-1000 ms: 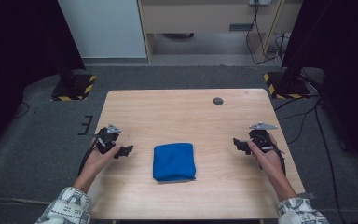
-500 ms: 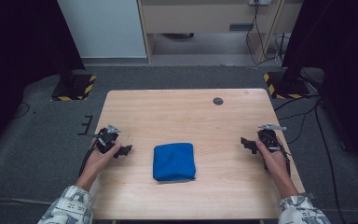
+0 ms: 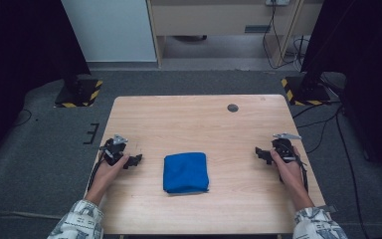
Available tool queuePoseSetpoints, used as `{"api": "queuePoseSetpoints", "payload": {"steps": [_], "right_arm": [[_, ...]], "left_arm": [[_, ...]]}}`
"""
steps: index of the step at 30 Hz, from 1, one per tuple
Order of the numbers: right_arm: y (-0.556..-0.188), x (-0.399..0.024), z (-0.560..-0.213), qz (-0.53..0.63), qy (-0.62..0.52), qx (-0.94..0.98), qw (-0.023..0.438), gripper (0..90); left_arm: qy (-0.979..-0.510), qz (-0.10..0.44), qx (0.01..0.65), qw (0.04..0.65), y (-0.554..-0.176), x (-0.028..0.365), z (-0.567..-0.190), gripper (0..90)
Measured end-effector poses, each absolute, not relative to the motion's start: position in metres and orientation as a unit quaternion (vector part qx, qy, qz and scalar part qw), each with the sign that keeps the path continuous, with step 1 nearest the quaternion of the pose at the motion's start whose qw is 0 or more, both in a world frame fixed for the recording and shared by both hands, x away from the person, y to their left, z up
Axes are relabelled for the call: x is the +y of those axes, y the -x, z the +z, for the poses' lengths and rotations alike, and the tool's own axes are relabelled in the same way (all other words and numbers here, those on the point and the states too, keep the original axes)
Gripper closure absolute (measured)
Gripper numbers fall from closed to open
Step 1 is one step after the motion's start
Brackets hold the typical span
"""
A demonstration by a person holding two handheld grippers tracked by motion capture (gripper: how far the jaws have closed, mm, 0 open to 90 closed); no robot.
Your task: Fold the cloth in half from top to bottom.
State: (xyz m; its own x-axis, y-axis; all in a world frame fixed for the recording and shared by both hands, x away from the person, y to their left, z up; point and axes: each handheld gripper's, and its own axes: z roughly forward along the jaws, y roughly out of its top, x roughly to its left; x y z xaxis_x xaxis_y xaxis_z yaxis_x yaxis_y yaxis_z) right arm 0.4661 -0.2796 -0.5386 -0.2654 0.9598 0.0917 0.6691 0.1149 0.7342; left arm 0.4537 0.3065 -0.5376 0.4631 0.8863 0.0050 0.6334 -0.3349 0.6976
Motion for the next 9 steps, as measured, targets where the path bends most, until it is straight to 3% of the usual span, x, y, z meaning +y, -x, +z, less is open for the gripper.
{"api": "queuePoseSetpoints", "payload": {"steps": [3,9], "right_arm": [[-0.465,-0.274,-0.540,0.315,-0.555,0.734,0.232,6.3],[-0.453,-0.273,-0.540,0.309,-0.554,0.737,0.234,5.2]], "left_arm": [[-0.793,0.197,0.479,0.321,-0.454,0.306,-0.538,0.0],[-0.790,0.199,0.483,0.320,-0.452,0.306,-0.538,0.0]]}}
